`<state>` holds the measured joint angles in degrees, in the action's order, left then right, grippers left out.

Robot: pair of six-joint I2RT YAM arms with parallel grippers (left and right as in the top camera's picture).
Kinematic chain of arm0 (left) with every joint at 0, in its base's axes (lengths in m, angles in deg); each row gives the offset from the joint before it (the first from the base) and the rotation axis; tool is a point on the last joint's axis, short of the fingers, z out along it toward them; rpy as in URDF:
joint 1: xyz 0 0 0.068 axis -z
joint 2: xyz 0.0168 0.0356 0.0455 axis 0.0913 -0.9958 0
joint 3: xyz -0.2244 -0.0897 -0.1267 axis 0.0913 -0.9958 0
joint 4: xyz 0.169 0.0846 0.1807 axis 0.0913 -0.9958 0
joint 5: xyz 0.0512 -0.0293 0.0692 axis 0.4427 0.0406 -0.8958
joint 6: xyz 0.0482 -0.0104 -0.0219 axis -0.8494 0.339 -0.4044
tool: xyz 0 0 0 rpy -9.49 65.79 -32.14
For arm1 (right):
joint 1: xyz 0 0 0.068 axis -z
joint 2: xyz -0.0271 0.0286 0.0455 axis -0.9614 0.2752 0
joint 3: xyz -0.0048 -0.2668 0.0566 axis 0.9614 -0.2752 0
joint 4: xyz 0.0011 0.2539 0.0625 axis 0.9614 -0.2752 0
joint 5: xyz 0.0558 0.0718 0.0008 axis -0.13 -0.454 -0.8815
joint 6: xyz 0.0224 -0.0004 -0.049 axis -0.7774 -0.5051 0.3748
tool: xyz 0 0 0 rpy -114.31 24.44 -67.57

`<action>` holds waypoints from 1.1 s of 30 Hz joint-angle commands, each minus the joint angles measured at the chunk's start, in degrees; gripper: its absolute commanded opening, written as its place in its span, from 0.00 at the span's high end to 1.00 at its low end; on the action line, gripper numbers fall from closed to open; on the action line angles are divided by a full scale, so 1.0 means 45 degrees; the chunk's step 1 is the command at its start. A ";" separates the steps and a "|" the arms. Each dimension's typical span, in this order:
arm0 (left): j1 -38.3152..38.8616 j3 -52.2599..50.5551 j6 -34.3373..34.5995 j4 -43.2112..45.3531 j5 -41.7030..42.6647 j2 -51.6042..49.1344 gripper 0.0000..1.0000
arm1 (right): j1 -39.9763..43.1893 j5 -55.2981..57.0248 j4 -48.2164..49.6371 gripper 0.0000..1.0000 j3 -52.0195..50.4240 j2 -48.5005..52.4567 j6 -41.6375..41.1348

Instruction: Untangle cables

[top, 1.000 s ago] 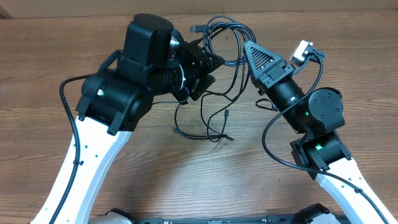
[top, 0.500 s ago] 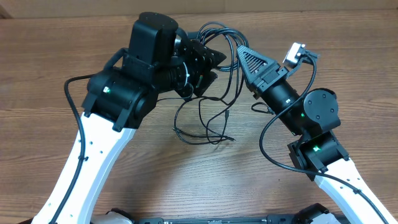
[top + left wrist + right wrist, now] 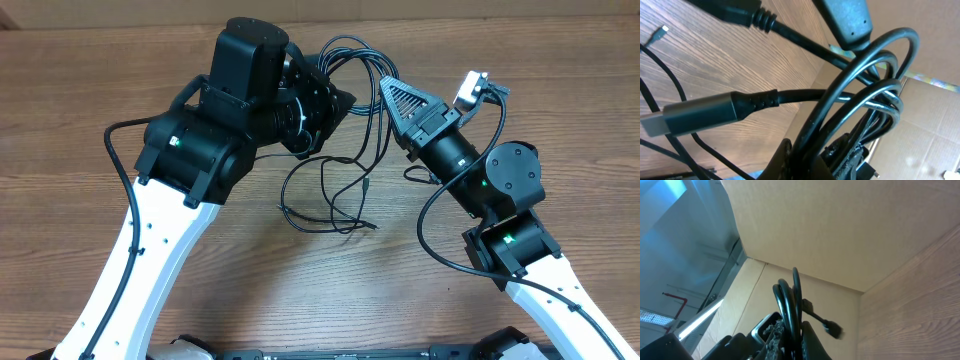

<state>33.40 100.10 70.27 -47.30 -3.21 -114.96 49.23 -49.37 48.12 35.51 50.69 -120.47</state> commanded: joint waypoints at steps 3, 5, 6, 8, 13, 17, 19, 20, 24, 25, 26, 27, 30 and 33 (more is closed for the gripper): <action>0.0083 -0.0019 -0.1355 0.0160 -0.0597 -0.0053 0.96 | -0.0073 -0.0432 0.0102 0.96 0.0248 -0.0131 -0.0039; 0.0083 -0.0019 -0.2045 0.0301 -0.0593 -0.0053 0.96 | -0.0073 -0.0607 0.0092 0.96 0.0248 -0.0131 -0.0039; 0.0083 -0.0019 -0.2467 0.0393 -0.0593 -0.0053 0.96 | -0.0073 -0.0753 0.0058 0.96 0.0248 -0.0131 -0.0039; 0.0083 -0.0019 -0.3492 0.0515 -0.0597 -0.0053 0.96 | -0.0073 -0.1030 -0.0063 0.96 0.0248 -0.0131 0.0015; 0.0083 -0.0019 -0.7422 0.0787 -0.0607 -0.0049 0.96 | -0.0073 -0.1093 -0.1239 0.90 0.0248 -0.0131 0.0505; 0.0083 -0.0019 -1.2089 0.0321 -0.0597 -0.0049 0.96 | -0.0073 -0.1093 -0.2516 0.80 0.0248 -0.0131 0.1627; 0.0078 -0.0019 -1.3988 -0.0107 -0.0597 -0.0049 0.96 | -0.0073 -0.1093 -0.3084 0.76 0.0248 -0.0131 0.2108; 0.0078 -0.0019 -1.4829 -0.0340 -0.0597 -0.0049 0.96 | -0.0073 -0.1093 -0.3381 0.75 0.0248 -0.0131 0.2327; 0.0068 -0.0019 -1.6053 -0.1253 -0.1627 -0.0049 0.96 | -0.0073 -0.1093 -0.4279 0.69 0.0248 -0.0131 0.3453; 0.0068 -0.0019 -1.6164 -0.1530 -0.2181 -0.0049 0.96 | -0.0073 -0.1093 -0.4522 0.66 0.0248 -0.0131 0.3983; 0.0068 -0.0019 -1.6276 -0.1763 -0.2584 -0.0049 0.96 | -0.0073 -0.1098 -0.4682 0.64 0.0248 -0.0131 0.4347; 0.0068 -0.0019 -1.6480 -0.2011 -0.2939 -0.0049 0.96 | -0.0073 -0.1098 -0.4813 0.63 0.0248 -0.0131 0.4784; 0.0068 -0.0019 -1.7233 -0.2691 -0.3458 -0.0049 0.96 | -0.0073 -0.1467 -0.4702 0.55 0.0248 -0.0131 0.6625; 0.0068 -0.0019 -1.7830 -0.3327 -0.3444 -0.0049 0.96 | -0.0073 -0.2390 -0.4299 0.45 0.0248 -0.0131 0.9418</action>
<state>33.40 99.88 -3.37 -60.81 -15.80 -115.07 48.86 -56.24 27.70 35.70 50.67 -93.85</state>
